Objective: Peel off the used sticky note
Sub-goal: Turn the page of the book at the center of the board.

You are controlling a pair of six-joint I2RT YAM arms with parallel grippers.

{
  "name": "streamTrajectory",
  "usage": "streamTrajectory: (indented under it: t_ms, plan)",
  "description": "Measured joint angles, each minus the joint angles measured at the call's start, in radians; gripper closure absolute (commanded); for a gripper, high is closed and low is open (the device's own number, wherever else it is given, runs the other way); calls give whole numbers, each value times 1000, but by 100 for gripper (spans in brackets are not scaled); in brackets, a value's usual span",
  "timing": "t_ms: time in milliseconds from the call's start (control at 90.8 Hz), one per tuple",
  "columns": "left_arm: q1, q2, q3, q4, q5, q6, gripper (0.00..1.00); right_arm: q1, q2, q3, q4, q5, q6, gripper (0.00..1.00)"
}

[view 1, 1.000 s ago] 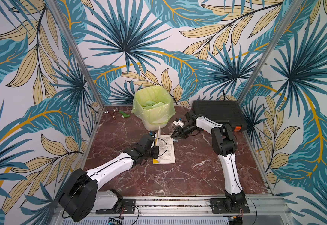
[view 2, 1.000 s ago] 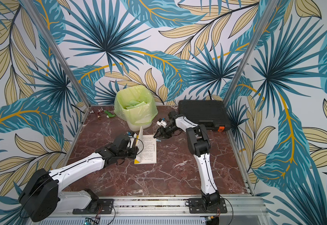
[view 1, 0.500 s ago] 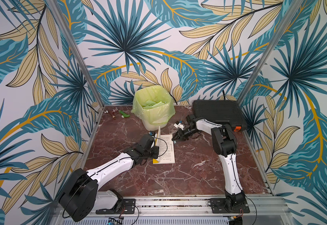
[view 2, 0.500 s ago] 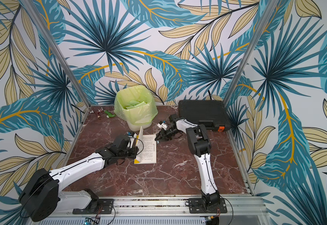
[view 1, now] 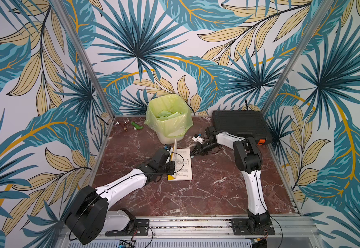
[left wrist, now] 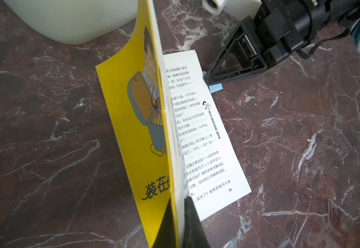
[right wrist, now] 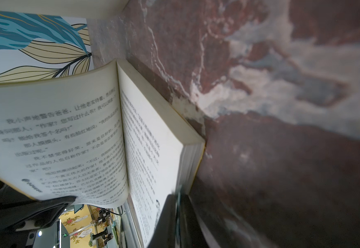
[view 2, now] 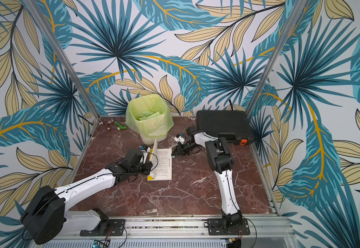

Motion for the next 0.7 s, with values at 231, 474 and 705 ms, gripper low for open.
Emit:
streamTrajectory:
  t_ms: [231,474,705]
  plan:
    - [0,0,-1,3,2,0,100,1,-15,-23,22,1,25,100]
    - [1,8,-1,13,19,0,97,4,-97,-75,74,-25,75,100]
    - [4,27,-1,45,52,0,64,20,-129,-78,107,-53,107,100]
